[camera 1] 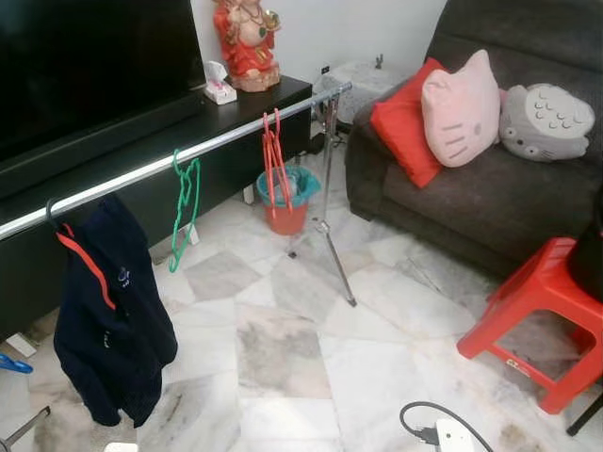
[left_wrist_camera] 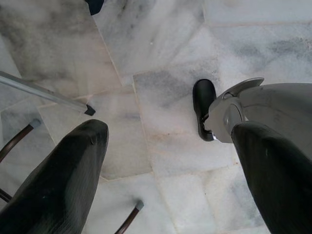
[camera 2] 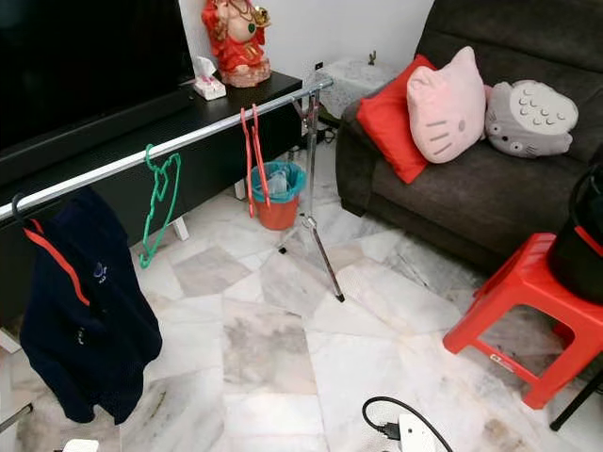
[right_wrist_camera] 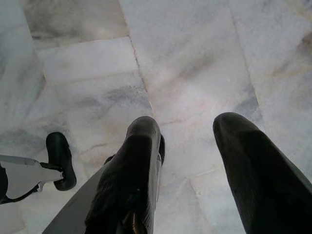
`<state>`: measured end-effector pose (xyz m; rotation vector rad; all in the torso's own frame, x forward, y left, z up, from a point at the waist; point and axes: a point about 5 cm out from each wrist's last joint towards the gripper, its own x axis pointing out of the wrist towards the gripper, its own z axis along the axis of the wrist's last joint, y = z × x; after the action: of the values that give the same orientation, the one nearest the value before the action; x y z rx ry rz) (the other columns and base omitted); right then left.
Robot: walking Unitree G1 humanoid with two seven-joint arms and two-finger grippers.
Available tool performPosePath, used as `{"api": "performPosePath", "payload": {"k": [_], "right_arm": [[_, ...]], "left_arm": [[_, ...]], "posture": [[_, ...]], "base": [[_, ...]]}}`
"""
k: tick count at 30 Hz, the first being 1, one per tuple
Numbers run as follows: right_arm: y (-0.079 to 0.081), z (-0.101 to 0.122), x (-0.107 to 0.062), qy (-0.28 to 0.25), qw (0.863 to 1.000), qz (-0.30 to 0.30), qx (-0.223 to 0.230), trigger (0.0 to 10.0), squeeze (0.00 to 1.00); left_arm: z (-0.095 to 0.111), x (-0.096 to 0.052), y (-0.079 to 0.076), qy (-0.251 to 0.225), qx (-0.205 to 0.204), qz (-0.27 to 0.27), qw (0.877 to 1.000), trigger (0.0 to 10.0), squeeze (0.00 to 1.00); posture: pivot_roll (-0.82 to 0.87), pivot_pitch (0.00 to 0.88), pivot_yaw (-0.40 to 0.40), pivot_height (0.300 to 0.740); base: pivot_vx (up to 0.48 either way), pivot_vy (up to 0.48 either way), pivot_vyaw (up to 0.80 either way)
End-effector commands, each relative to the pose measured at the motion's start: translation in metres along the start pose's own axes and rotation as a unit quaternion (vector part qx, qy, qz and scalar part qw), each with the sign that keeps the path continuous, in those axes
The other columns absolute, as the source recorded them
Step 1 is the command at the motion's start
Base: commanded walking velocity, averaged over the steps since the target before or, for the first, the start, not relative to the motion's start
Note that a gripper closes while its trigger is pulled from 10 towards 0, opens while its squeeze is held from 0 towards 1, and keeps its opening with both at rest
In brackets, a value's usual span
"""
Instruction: Hang hanger
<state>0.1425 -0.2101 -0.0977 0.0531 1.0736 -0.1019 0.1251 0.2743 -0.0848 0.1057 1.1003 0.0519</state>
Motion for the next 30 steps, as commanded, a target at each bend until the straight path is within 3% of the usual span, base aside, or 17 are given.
{"api": "performPosePath", "payload": {"k": [1, 24, 30], "right_arm": [[-0.0008, -0.0001, 0.0, 0.005, 1.0, -0.003, -0.002, 10.0, 0.0], [-0.0005, 0.0001, 0.0002, 0.009, 1.0, -0.002, -0.011, 10.0, 0.0], [-0.0004, 0.0013, 0.0001, -0.001, 1.0, -0.002, -0.006, 10.0, 0.0]], "left_arm": [[-0.0038, -0.0006, 0.0006, 0.008, 0.0, 0.0, 1.0, 10.0, 0.0], [-0.0022, -0.0006, 0.0007, 0.008, 0.019, -0.007, 1.0, 10.0, 0.0], [-0.0024, -0.0005, 0.0004, 0.009, 0.019, -0.007, 1.0, 10.0, 0.0]], "posture": [[0.01, 0.0, -0.017, 0.74], [0.02, 0.0, -0.017, 0.74], [0.02, 0.0, -0.017, 0.74]], "base": [[0.0, 0.0, -0.77], [0.0, -0.013, -0.77], [0.0, -0.372, 0.0]]}}
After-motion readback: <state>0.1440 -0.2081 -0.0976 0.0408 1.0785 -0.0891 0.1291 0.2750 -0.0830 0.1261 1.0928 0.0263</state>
